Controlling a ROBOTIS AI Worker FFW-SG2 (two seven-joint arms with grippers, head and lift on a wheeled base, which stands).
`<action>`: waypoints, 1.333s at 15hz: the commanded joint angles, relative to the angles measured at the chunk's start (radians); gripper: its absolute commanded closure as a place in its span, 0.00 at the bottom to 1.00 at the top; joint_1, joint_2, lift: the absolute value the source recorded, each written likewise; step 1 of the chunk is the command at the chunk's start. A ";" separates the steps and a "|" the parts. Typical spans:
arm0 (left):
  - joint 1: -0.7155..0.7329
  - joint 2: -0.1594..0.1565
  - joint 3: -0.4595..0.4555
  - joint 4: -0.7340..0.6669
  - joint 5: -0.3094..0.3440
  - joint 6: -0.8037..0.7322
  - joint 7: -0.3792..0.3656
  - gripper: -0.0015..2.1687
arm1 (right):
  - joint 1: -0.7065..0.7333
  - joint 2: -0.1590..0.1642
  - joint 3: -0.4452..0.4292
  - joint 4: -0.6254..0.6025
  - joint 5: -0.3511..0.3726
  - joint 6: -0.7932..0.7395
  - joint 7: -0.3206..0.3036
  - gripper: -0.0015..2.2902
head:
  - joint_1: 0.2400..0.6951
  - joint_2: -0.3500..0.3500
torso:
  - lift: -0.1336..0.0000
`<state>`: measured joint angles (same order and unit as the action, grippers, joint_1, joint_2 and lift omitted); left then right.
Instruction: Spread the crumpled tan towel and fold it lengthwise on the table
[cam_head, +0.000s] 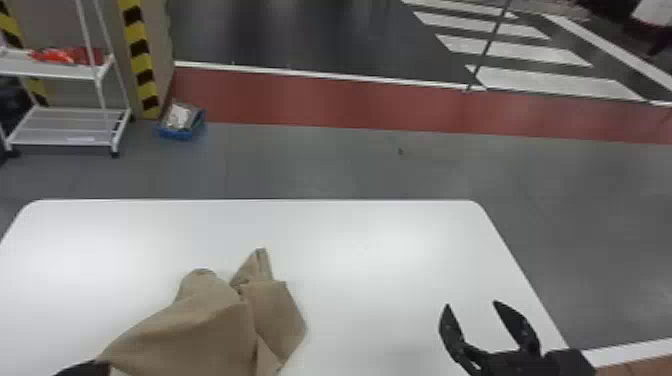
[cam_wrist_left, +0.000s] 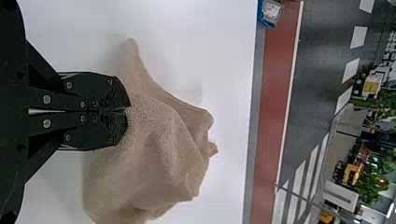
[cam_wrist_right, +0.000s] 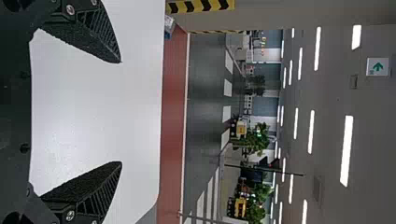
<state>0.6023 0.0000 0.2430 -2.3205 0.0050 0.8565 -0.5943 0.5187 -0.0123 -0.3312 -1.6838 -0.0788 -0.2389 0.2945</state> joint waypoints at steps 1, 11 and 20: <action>0.002 -0.003 0.078 -0.131 0.092 0.161 -0.012 0.99 | -0.005 0.002 0.001 0.006 0.004 0.005 0.000 0.05 | 1.00 0.21 | 1.00; -0.440 -0.003 -0.125 0.162 -0.132 0.370 0.252 0.84 | -0.026 0.002 0.034 0.006 0.036 0.033 0.000 0.05 | 1.00 0.32 | 1.00; -0.326 -0.002 -0.116 0.187 -0.250 0.382 0.249 0.02 | -0.046 -0.001 0.034 0.032 0.047 0.039 0.000 0.05 | 1.00 0.36 | 1.00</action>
<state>0.2162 0.0000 0.1164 -2.0794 -0.2445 1.2480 -0.3401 0.4787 -0.0122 -0.2988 -1.6619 -0.0334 -0.2001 0.2945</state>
